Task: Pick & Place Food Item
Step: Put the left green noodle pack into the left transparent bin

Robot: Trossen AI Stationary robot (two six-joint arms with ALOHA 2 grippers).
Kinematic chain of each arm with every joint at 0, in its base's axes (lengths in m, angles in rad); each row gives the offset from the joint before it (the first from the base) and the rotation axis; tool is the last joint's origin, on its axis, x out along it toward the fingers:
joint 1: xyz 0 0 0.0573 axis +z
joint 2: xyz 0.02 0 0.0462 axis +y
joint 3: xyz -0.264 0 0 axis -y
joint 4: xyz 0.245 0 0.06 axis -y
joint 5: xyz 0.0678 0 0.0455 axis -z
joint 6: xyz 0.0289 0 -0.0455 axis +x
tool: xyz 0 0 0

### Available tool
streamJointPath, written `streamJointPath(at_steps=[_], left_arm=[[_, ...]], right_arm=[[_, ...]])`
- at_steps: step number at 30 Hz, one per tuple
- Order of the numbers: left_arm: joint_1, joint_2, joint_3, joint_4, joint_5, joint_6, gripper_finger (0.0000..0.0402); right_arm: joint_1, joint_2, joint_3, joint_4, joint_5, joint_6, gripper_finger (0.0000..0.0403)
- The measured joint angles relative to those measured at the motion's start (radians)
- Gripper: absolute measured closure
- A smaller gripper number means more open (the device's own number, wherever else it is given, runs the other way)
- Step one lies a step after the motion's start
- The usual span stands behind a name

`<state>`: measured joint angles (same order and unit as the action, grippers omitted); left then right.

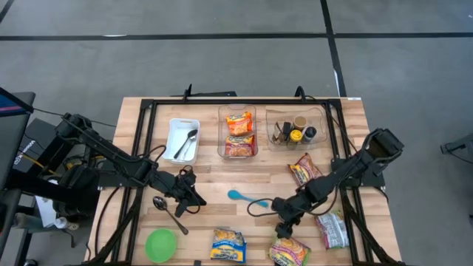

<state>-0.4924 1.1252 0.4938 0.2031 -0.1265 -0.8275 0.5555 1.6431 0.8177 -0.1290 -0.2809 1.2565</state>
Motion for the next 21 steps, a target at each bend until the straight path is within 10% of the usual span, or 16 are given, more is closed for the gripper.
streamJointPath(at_steps=[21], left_arm=[[0.000, 0.000, 0.000, 0.000, 0.000, 0.000, 0.0402]], right_arm=[[0.001, 0.048, -0.001, 0.036, -0.034, -0.063, 0.0137]])
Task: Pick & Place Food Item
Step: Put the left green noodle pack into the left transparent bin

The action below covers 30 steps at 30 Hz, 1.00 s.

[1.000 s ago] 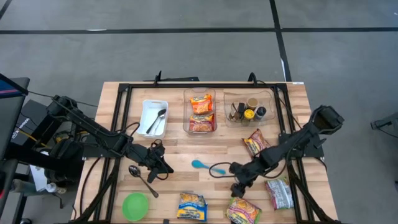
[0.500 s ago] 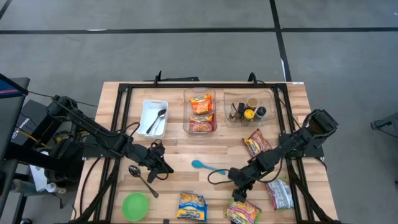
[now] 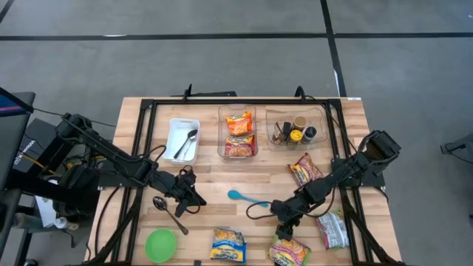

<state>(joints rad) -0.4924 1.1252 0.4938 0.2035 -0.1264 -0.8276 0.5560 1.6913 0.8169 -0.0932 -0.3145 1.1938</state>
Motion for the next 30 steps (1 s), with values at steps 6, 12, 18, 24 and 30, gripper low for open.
streamJointPath(at_steps=[6, 12, 18, 24, 30], left_arm=[[0.000, 0.000, 0.000, 0.000, 0.000, 0.000, 0.0402], [0.000, 0.000, 0.000, 0.000, 0.000, 0.000, 0.0402], [0.000, 0.000, 0.000, 0.000, 0.000, 0.000, 0.0402], [0.000, 0.000, 0.000, 0.000, 0.000, 0.000, 0.0402], [0.000, 0.000, 0.000, 0.000, 0.000, 0.000, 0.0402]], right_arm=[[0.000, 0.000, 0.000, 0.027, 0.000, 0.008, 0.0184], [0.000, 0.000, 0.000, 0.027, -0.001, 0.010, 0.0249], [0.000, 0.000, 0.000, 0.026, -0.003, 0.010, 0.0305], [0.000, -0.001, 0.000, 0.026, -0.003, 0.010, 0.0334], [0.000, -0.001, 0.000, 0.026, -0.003, 0.010, 0.0370]])
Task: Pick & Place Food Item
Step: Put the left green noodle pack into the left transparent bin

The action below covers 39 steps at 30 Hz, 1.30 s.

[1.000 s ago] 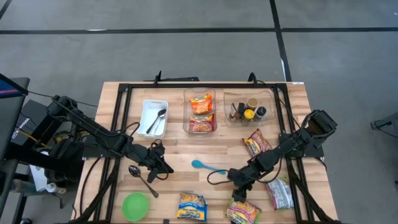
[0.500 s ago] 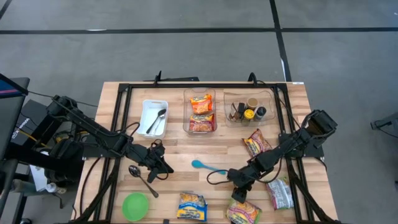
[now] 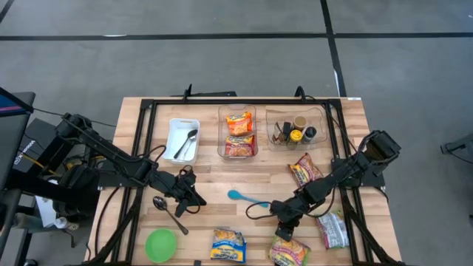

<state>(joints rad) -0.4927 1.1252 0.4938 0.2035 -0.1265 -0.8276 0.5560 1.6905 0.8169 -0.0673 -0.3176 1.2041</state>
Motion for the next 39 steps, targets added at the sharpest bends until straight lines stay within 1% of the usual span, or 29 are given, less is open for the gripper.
streamJointPath(at_steps=[2, 4, 8, 19, 32, 39], left_arm=[[0.000, 0.000, 0.000, 0.000, 0.000, 0.000, 0.0402], [0.000, 0.000, 0.000, 0.000, 0.000, 0.000, 0.0402], [0.000, 0.000, 0.000, 0.000, 0.000, 0.000, 0.0402], [0.000, 0.000, 0.000, 0.000, 0.000, 0.000, 0.0402], [0.000, 0.000, 0.000, 0.000, 0.000, 0.000, 0.0402], [0.000, 0.000, 0.000, 0.000, 0.000, 0.000, 0.0402]], right_arm=[[0.000, 0.000, 0.000, 0.000, 0.000, 0.000, 0.0389], [0.000, 0.000, 0.000, 0.000, 0.000, -0.002, 0.0399], [0.000, 0.000, 0.000, 0.000, 0.000, -0.003, 0.0395], [-0.003, -0.005, 0.007, -0.003, 0.000, 0.000, 0.0402], [-0.032, -0.005, 0.117, -0.017, 0.004, -0.101, 0.0403], [-0.058, -0.005, 0.215, -0.128, 0.011, -0.183, 0.0403]])
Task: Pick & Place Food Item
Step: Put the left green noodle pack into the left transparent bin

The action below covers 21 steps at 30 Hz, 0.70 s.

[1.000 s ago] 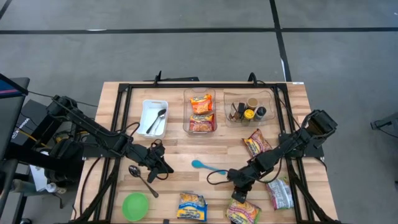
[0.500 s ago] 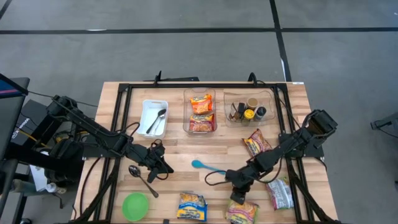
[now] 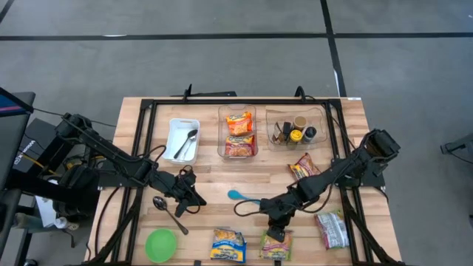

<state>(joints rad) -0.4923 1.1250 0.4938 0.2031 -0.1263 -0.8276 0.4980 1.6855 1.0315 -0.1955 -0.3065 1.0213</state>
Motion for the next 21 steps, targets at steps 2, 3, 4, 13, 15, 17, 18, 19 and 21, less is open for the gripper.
streamJointPath(at_steps=[2, 3, 4, 13, 15, 17, 18, 19, 21], left_arm=[[0.000, 0.000, 0.000, 0.000, 0.000, 0.000, 0.0402], [0.000, 0.000, 0.000, 0.000, 0.000, 0.000, 0.0402], [0.000, 0.000, 0.000, 0.000, 0.000, 0.000, 0.0402], [0.000, 0.000, 0.000, 0.000, 0.000, 0.000, 0.0402], [0.000, 0.000, 0.000, 0.000, 0.000, 0.000, 0.0402], [0.000, 0.000, 0.000, 0.000, 0.000, 0.000, 0.0402], [0.000, 0.000, 0.000, 0.000, 0.000, 0.000, 0.0402], [0.000, 0.000, 0.000, 0.000, 0.000, 0.000, 0.0402], [0.000, 0.000, 0.000, 0.000, 0.000, 0.000, 0.0402]], right_arm=[[-0.004, 0.000, 0.038, -0.045, 0.012, -0.032, 0.0403], [-0.004, 0.000, 0.061, -0.074, 0.022, -0.046, 0.0403], [-0.004, 0.000, 0.085, -0.103, 0.032, -0.063, 0.0403], [0.007, 0.000, 0.334, -0.402, 0.250, -0.190, 0.0403], [0.012, 0.000, 0.389, -0.466, 0.323, -0.209, 0.0403], [0.013, 0.000, 0.440, -0.531, 0.385, -0.219, 0.0403], [0.015, 0.000, 0.461, -0.560, 0.412, -0.220, 0.0403], [0.019, 0.000, 0.481, -0.584, 0.437, -0.221, 0.0403], [0.024, 0.000, 0.519, -0.631, 0.486, -0.221, 0.0403]])
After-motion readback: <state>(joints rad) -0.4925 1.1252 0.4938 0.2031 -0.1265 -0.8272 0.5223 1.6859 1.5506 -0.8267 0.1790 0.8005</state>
